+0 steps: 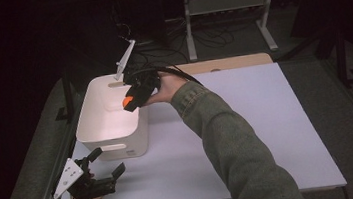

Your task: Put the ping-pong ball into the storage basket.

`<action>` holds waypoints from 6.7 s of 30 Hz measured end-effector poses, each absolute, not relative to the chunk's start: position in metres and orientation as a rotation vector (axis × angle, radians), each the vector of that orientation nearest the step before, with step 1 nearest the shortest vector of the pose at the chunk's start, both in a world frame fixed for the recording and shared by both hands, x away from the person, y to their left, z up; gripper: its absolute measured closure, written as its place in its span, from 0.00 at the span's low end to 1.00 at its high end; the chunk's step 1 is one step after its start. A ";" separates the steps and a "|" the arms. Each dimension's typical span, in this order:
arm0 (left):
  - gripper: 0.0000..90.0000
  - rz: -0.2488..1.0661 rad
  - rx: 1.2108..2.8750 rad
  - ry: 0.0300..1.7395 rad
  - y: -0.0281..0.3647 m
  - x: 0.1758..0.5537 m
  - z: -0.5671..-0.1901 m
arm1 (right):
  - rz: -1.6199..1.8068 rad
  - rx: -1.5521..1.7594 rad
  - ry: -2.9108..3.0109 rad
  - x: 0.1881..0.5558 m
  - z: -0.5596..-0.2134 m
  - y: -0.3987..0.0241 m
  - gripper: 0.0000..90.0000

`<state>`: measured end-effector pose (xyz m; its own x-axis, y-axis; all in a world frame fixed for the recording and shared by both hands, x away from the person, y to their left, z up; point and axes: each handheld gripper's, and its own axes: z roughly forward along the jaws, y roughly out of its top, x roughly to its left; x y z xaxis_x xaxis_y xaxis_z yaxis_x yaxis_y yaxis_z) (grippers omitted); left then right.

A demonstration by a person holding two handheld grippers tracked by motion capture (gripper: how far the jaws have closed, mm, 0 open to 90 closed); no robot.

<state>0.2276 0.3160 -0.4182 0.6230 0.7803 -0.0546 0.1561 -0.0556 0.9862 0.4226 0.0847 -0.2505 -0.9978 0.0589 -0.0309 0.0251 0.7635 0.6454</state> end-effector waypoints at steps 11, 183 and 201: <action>0.02 0.610 1.572 0.803 0.317 0.228 -0.418 | 1.083 0.039 2.916 0.422 -0.255 0.098 0.55; 0.02 0.618 1.596 0.817 0.314 0.227 -0.420 | 1.303 0.731 2.547 0.361 -0.343 -0.140 0.00; 0.02 0.619 1.598 0.819 0.314 0.227 -0.420 | 1.322 0.794 2.446 0.346 -0.358 -0.169 0.00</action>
